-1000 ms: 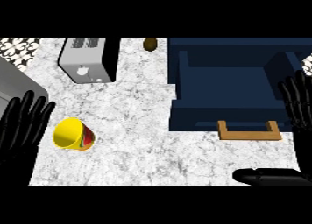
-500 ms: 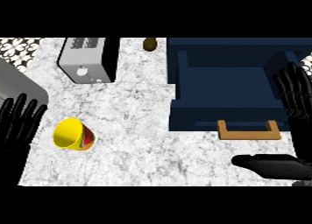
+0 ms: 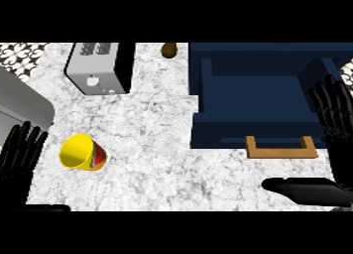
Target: Pick up the cup, place it into the drawer and close the drawer
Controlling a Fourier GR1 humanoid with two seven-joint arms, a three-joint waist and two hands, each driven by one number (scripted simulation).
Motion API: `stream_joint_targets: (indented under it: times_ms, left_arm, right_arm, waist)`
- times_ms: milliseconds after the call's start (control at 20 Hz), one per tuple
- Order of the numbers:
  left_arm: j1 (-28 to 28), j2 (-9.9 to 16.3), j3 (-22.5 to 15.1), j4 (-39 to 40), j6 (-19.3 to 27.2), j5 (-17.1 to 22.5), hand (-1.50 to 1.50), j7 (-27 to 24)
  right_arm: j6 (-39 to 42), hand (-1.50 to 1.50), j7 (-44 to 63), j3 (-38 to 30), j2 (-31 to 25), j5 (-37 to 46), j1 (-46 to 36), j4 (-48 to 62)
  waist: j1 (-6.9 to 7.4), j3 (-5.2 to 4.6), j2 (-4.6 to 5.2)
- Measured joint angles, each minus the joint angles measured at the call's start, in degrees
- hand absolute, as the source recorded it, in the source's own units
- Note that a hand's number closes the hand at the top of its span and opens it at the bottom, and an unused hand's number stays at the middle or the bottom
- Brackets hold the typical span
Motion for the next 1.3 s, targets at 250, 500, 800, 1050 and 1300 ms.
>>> stream_joint_targets:
  times_ms: [250,500,800,1050,1300]
  left_arm:
    - [-3.09,1.23,2.63,10.93,-0.04,-3.54,-1.5,-5.66]
    - [-7.15,2.38,3.97,23.92,-0.24,-7.17,-1.5,-12.18]
    - [-12.58,3.83,5.53,40.82,-1.22,-9.99,-1.5,-22.64]
    - [-18.04,6.14,7.05,55.51,-2.46,-11.5,-1.5,-32.01]
    - [-23.31,7.98,7.81,68.12,-2.19,-12.9,-1.5,-39.53]
  right_arm:
    - [1.64,-1.5,-1.22,-1.42,-0.9,-1.02,0.64,0.05]
    - [1.54,-1.5,-0.03,-1.25,-0.4,-0.8,-0.74,0.35]
    - [2.23,-1.5,-0.46,-1.85,-0.37,-0.96,-1.02,0.86]
    - [3.5,-1.5,0.23,-3.5,-1.1,-2.45,-1.03,0.72]
    - [3.78,-1.5,0.69,-2.79,-0.6,-1.86,-1.45,0.57]
  waist:
    - [-0.14,0.0,0.03]
    - [-0.19,-0.01,0.04]
    - [-0.28,-0.01,0.07]
    - [-0.35,-0.03,0.07]
    - [-0.41,-0.03,0.1]
